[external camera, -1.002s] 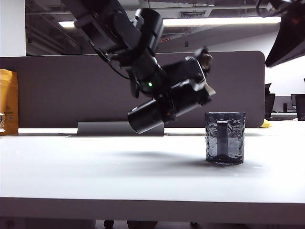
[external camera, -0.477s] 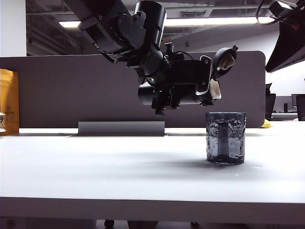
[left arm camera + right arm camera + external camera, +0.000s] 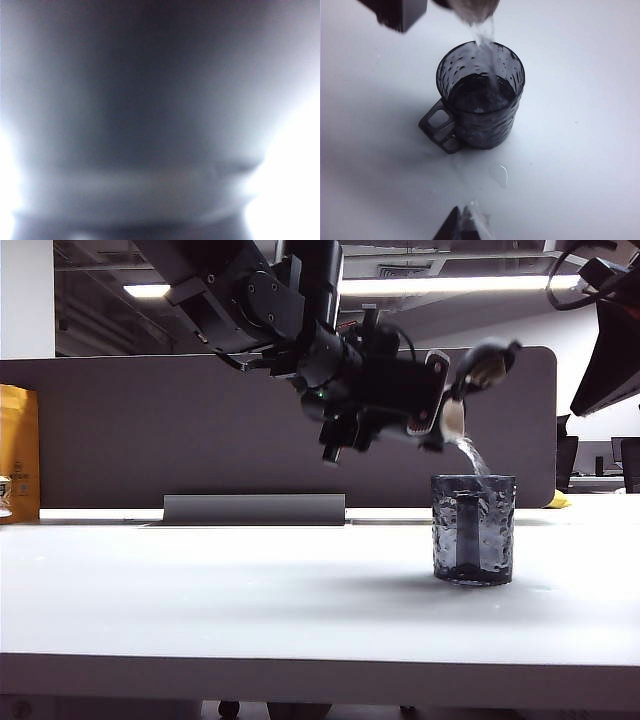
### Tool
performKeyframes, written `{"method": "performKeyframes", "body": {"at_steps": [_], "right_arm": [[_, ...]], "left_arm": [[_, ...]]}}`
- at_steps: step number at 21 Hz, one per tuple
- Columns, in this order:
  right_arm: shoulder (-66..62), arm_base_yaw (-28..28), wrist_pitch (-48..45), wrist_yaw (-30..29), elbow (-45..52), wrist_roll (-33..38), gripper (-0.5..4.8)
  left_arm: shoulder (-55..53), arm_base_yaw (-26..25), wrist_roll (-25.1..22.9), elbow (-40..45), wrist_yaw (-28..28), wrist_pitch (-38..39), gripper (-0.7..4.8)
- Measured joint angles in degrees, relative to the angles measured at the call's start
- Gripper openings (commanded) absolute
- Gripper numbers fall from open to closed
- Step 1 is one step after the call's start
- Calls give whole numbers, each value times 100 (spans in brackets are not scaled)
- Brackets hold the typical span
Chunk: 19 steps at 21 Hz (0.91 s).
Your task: Pick up the black thermos, pour some water into the cup, then place the black thermos back on the table.
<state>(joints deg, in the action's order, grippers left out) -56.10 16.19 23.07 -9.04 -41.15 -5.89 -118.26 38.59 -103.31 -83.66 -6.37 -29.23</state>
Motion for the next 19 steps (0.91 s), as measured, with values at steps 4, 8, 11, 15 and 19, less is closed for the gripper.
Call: {"method": "performKeyframes", "body": {"at_steps": [4, 8, 11, 15, 19], "right_arm": [[-57, 0, 4, 0, 0, 0, -2], [-61, 0, 4, 0, 0, 0, -1], [-140, 0, 68, 0, 0, 0, -2], [-149, 0, 208, -4, 0, 0, -2], [-149, 0, 251, -4, 0, 0, -1]], "left_arm": [[2, -4, -271, -4, 262, -271, -6], [2, -57, -518, -4, 570, -271, -5], [2, -68, -776, -4, 772, -273, -6], [2, -85, -787, -4, 778, -273, -6], [2, -90, -789, -4, 778, -291, -6]]}}
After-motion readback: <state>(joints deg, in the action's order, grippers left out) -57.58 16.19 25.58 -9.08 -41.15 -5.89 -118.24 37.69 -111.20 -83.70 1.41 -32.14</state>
